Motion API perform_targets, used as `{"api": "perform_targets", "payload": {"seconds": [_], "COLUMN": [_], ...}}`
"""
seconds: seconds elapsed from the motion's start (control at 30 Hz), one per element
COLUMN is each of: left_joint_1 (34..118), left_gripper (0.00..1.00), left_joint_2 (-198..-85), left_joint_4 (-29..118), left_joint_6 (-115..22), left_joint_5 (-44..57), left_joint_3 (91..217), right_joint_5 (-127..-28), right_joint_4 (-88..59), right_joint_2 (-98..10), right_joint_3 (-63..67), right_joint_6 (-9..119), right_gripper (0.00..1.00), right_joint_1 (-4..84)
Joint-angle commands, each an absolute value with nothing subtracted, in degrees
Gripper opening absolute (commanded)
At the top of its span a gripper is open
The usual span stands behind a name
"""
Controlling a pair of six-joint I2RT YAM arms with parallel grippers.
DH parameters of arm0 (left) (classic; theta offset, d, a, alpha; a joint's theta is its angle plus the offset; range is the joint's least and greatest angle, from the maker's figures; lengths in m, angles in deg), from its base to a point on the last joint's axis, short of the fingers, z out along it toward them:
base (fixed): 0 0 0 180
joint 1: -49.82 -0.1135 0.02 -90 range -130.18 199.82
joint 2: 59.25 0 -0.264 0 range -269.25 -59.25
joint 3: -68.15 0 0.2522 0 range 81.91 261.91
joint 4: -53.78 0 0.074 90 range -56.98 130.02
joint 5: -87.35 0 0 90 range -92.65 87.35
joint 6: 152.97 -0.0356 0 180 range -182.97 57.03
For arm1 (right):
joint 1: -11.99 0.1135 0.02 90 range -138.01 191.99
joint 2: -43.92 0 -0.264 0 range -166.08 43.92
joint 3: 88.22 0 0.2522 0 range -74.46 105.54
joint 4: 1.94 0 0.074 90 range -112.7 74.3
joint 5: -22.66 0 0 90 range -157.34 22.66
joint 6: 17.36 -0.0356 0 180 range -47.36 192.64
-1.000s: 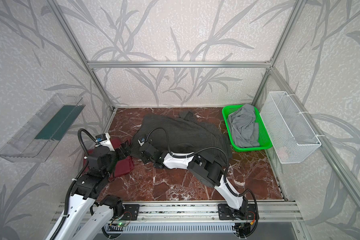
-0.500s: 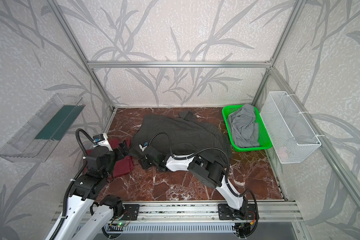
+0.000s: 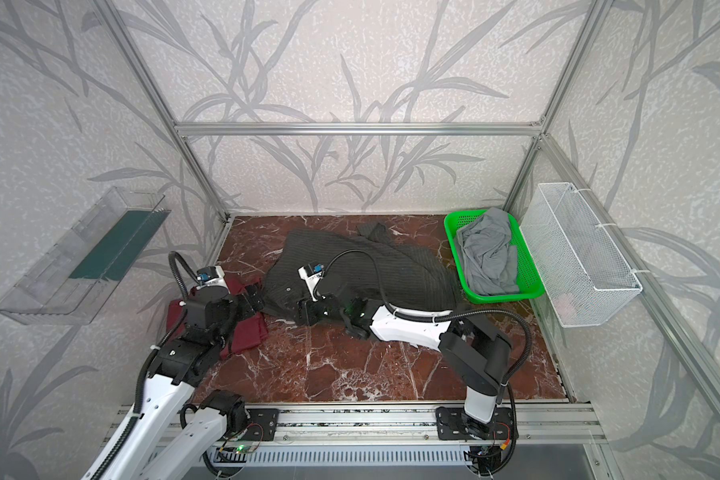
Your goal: Fold and stack the long sleeve shirts
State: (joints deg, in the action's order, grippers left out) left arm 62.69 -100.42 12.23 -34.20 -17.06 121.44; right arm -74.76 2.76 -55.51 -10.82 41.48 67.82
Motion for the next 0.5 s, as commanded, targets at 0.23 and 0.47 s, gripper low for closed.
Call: {"api": "perform_targets", "payload": {"seconds": [0.23, 0.47], "left_joint_1": [62.57, 62.57], "left_gripper": [0.83, 0.66], "left_joint_2": [-115.12, -122.95], "left_joint_4": [12.01, 21.90], "left_joint_6": [-16.10, -12.56], "left_joint_5": [-5.52, -0.38], "left_joint_3": [119.13, 115.51], "right_joint_5": [-73.76, -72.35], "right_joint_4": [-2.78, -4.93], "right_joint_2": [-36.66, -28.55], "right_joint_3": [-21.74, -25.62], "right_joint_6": [43.43, 45.94], "right_gripper": [0.73, 0.73], "right_joint_1": [59.19, 57.69]}}
